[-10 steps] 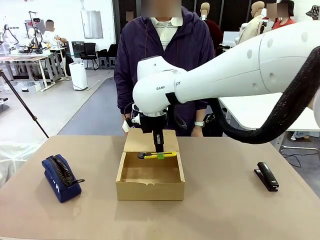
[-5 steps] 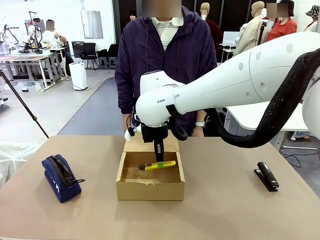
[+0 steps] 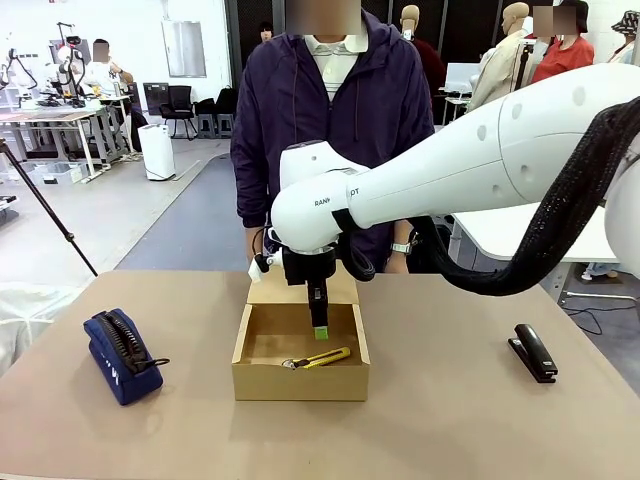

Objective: Pack the items into the box.
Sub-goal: Pick up the item specified by the human and place it in the Mailer Box.

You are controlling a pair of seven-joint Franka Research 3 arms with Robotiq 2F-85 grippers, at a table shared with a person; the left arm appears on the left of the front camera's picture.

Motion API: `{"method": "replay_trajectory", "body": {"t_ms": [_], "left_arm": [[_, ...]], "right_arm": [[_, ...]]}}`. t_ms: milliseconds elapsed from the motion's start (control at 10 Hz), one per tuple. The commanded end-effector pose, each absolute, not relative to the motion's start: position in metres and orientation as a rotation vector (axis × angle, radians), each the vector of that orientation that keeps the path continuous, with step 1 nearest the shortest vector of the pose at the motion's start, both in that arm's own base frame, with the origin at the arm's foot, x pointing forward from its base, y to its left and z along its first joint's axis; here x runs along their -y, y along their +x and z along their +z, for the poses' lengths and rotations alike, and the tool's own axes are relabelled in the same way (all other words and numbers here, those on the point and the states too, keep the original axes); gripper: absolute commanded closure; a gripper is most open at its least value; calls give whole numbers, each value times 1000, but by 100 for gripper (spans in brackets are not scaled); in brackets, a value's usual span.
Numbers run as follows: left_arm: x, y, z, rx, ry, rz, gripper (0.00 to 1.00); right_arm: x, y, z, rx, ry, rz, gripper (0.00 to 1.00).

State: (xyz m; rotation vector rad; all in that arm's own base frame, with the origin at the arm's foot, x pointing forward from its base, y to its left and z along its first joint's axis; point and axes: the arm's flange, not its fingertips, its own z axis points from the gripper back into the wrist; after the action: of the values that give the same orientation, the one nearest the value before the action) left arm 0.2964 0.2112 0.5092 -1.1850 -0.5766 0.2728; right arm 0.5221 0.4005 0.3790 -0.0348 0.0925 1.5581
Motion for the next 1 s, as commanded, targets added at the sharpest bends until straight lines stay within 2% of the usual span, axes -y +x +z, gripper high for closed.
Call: {"method": "replay_trajectory", "body": {"t_ms": [0, 200, 400, 500, 700, 900], "left_arm": [[-211, 297, 512, 590, -1206, 273, 0], [-211, 297, 512, 590, -1206, 273, 0], [-211, 297, 512, 590, -1206, 273, 0], [-211, 297, 512, 590, -1206, 273, 0], [-211, 297, 512, 590, -1206, 273, 0], [-211, 297, 512, 590, -1206, 273, 0]], "right_arm": [[-392, 517, 384, -78, -31, 1560, 0], [-378, 514, 399, -68, -27, 1579, 0], [-338, 495, 446, -81, -12, 1519, 0], [-313, 480, 477, -74, 57, 1340, 0], [-231, 443, 538, 70, 247, 887, 0], [-133, 408, 566, 247, 492, 623, 0]]}}
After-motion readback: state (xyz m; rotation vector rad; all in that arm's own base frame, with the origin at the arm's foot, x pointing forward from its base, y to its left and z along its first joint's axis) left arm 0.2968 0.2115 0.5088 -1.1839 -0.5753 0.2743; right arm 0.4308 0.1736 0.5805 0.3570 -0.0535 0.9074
